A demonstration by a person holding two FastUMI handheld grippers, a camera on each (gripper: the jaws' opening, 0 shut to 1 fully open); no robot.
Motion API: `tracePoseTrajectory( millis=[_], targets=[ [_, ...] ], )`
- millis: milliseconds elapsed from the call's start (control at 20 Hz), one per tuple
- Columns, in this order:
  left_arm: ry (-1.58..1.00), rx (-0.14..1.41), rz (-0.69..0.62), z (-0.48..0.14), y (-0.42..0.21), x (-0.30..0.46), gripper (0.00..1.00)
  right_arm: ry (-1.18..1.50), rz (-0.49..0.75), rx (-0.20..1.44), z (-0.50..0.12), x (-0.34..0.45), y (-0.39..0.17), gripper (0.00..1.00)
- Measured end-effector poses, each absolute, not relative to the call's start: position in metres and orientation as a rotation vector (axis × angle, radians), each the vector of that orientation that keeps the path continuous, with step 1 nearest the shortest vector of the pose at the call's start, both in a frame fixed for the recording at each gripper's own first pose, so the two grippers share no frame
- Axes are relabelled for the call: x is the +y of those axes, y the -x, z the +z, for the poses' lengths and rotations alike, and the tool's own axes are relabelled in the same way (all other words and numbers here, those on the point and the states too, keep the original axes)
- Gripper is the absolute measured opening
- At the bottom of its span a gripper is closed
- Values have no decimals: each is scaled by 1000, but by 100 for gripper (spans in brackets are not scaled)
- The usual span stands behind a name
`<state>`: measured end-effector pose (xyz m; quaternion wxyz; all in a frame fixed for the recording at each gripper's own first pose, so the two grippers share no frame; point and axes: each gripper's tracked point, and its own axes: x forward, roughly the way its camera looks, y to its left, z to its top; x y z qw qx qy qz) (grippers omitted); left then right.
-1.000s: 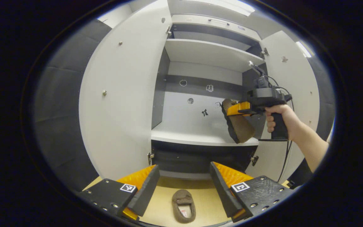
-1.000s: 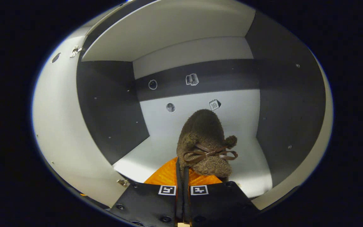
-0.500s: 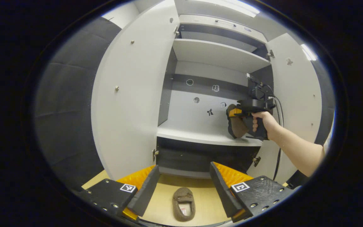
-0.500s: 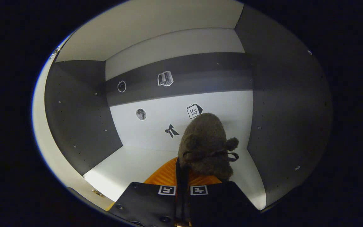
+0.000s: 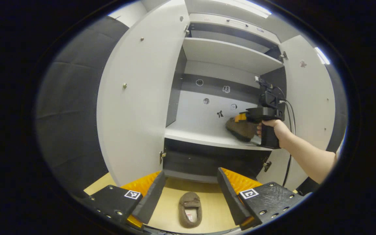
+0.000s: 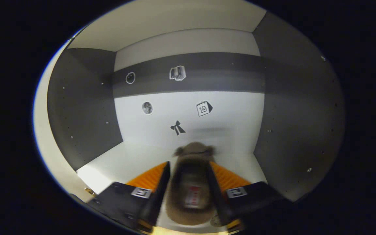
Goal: Grab one shoe with the right hand and put it into the shoe cabinet, grab the other shoe with the left hand and put it into the shoe cabinet; then close the right door with the right hand and the left door with the left hand.
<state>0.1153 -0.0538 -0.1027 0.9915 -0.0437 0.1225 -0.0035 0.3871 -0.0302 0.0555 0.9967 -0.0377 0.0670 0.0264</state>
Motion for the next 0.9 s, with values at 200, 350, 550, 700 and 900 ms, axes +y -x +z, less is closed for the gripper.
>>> tracePoseTrajectory(
  millis=[200,350,550,700,900],
  targets=[
    [87,274,-19,-106,-114,-55,87,74,43,102,71,-27,-359,100],
    [59,295,-21,-111,-114,-49,93,71,46,34,91,-20,-325,100],
    [18,393,-56,-135,-121,-50,93,81,44,-34,100,-14,-266,96],
    [30,454,-85,-158,-124,-56,93,47,45,-83,97,-6,-221,96],
    [27,598,-104,-211,-128,-49,93,109,1,-47,60,-10,-175,96]
  ],
)
